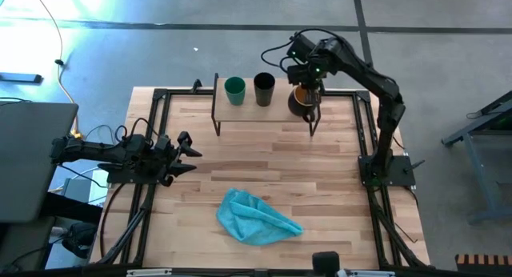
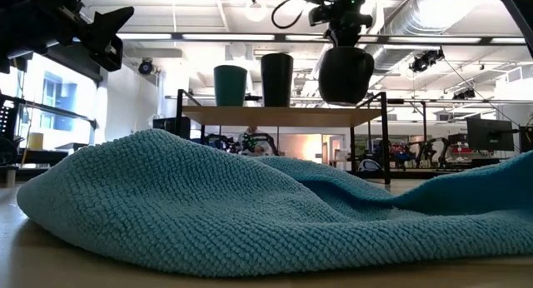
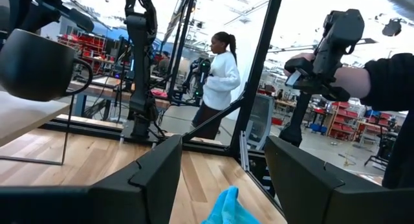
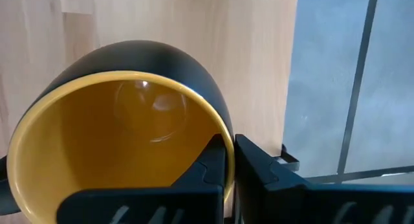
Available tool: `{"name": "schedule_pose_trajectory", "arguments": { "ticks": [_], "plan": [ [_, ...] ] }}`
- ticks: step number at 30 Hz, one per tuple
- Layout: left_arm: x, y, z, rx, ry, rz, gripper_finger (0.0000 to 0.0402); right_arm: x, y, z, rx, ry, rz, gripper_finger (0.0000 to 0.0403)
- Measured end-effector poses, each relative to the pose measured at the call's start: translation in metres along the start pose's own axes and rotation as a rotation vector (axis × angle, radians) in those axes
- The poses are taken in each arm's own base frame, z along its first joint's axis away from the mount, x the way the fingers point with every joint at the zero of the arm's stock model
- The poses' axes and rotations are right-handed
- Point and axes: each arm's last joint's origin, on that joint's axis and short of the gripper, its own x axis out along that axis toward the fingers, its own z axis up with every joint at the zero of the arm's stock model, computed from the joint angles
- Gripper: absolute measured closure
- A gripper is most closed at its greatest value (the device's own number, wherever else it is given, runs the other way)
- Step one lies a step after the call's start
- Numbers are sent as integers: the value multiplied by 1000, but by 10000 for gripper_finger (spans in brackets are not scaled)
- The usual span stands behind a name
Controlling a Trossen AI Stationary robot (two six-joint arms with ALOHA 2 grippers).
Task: Stack small to large cups/mugs on shelf
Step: Put the black mug on the shelf
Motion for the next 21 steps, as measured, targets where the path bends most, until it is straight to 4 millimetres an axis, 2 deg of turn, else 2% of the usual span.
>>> {"name": "schedule_pose_trajectory", "arguments": {
  "ticks": [15, 21],
  "plan": [
    [0, 1, -2, 7, 12, 32, 190, 6, -19, -6, 100, -32, -33, 403],
    [0, 1, -2, 9, 13, 32, 190, 13, -23, -1, 105, -51, -45, 403]
  ]
}}
